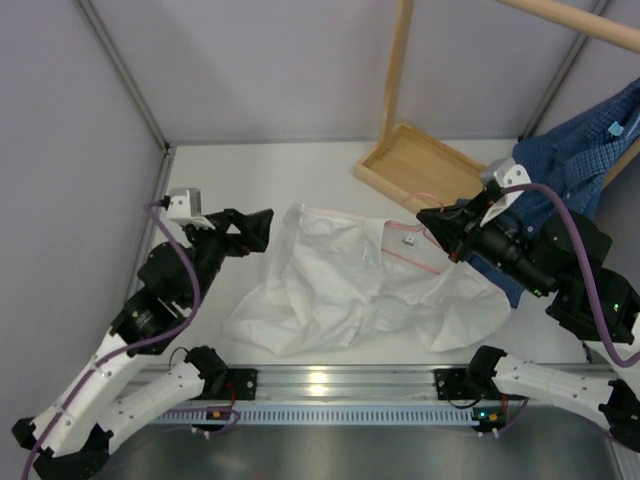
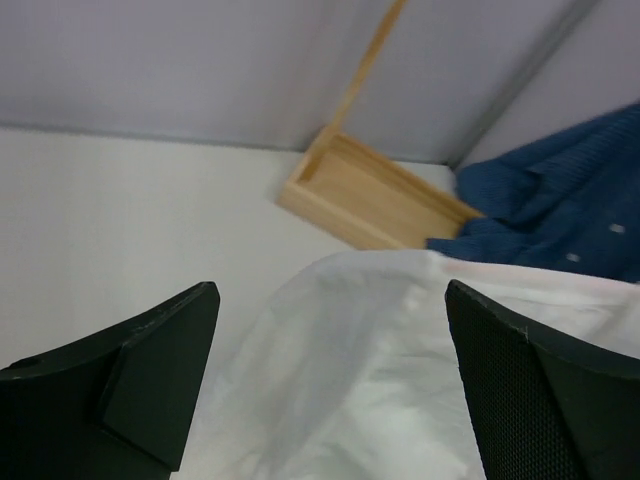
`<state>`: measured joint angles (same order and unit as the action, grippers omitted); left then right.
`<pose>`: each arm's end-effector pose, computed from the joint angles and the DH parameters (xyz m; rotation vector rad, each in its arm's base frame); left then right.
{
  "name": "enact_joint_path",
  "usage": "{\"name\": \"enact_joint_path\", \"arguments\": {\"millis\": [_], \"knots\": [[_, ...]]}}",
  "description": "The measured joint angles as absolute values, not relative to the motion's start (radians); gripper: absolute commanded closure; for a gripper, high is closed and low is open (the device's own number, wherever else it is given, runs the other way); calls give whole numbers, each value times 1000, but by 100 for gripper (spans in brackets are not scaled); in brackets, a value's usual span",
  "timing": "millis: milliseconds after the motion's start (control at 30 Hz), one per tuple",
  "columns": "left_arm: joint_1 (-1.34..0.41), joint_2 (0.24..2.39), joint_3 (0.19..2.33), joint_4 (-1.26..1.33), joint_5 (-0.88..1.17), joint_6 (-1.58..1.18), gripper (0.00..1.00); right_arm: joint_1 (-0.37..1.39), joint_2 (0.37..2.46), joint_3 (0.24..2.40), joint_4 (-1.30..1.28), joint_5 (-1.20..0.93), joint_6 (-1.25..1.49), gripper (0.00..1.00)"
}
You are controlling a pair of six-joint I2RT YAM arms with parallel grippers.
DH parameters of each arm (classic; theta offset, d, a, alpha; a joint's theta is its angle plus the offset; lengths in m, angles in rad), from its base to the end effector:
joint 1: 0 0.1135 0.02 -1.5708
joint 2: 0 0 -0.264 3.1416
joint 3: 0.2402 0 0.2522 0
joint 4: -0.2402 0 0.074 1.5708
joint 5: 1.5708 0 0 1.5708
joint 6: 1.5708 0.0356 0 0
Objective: Place the shirt on the hanger
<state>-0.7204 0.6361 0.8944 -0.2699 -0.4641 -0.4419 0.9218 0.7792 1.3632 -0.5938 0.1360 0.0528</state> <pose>0.1119 -0.0771 0.3897 -0.1448 1.6007 -0.5402 0.0720 0.0869 0.4831 -0.5811 1.5109 0.6517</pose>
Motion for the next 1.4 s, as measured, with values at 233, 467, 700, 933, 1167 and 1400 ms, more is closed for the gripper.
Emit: {"name": "enact_joint_path", "arguments": {"millis": [233,467,700,933,1167,1400], "knots": [[-719,867,1316,-326,215,-216,2,922,753,1355,-613,87,56,100],[-745,1200,1504,-470,757,39,3,922,735,1354,-678,-68,62,100],[-844,1261,1475,-549,896,142,28,922,743,1354,-690,-163,56,100],[-864,1276,1463,-551,901,179,58,922,774,1354,-689,-221,52,100],[-872,1308,1450,-550,900,197,100,922,773,1354,-695,-229,54,100],[-872,1306,1449,-574,907,237,100,922,748,1349,-685,-216,64,41]]}}
